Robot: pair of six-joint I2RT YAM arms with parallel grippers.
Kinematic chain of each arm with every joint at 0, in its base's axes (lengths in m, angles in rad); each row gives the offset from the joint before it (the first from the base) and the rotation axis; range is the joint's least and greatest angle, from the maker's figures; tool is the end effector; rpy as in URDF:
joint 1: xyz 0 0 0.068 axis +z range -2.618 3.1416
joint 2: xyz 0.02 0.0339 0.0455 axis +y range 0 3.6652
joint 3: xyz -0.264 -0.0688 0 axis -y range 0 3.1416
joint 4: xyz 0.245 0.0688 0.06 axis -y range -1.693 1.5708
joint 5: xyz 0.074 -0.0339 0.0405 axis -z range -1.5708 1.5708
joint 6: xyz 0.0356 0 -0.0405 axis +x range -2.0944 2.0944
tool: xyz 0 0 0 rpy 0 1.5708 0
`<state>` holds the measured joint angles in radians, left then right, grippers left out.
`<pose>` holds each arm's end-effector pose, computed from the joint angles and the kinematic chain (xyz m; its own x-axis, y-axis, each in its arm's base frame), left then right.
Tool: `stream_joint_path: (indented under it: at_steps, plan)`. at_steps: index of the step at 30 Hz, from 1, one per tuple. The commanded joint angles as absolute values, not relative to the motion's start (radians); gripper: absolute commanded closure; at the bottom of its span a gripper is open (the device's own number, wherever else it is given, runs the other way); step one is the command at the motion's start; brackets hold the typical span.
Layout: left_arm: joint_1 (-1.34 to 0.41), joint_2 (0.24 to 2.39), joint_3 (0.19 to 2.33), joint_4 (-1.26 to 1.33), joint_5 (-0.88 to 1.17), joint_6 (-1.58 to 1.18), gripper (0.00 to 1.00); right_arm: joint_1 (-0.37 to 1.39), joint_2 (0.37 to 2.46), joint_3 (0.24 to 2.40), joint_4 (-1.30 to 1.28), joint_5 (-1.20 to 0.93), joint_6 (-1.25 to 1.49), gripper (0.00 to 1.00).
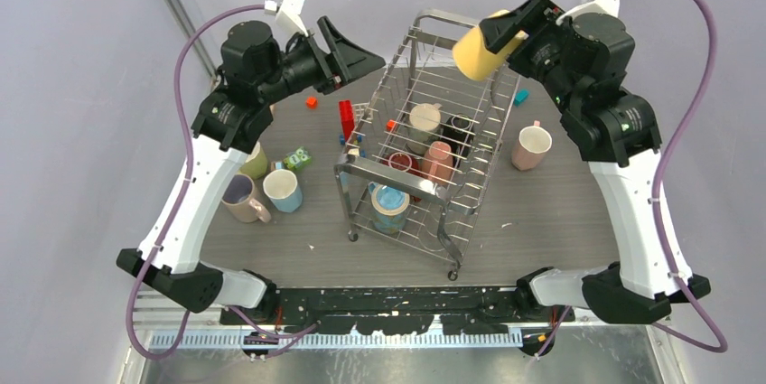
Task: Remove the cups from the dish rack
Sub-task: Unload the cup from the dish rack, then place the cup at the center of the board.
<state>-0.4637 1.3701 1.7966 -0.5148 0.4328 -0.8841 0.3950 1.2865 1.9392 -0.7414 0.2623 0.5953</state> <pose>0.2362 -0.1348 0.5188 -0.6530 -0.4584 -0.6029 0.4333 0.4268 -0.7938 0.1993 0.0731 0.5538 -0.1424 0.5274 -0.8376 -0.0645 0.8395 0.5395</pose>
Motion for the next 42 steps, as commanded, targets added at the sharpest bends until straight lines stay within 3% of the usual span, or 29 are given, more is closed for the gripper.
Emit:
stream_joint_path:
  at_steps: [1, 24, 32, 42]
  plan:
    - [-0.469, 1.367, 1.757, -0.322, 0.508, -0.990, 0.32, 0.393, 1.288, 1.936, -0.470, 0.068, 0.779, 0.67]
    - [-0.493, 1.445, 1.662, 0.047, 0.577, -1.239, 0.34, 0.393, 1.320, 1.703, -0.142, -0.182, 1.113, 0.69]
    - [-0.512, 1.467, 1.636, 0.175, 0.574, -1.344, 0.38, 0.392, 1.319, 1.646, -0.042, -0.219, 1.179, 0.69]
    - [-0.541, 1.498, 1.616, 0.293, 0.553, -1.436, 0.50, 0.393, 1.311, 1.549, 0.106, -0.272, 1.279, 0.70]
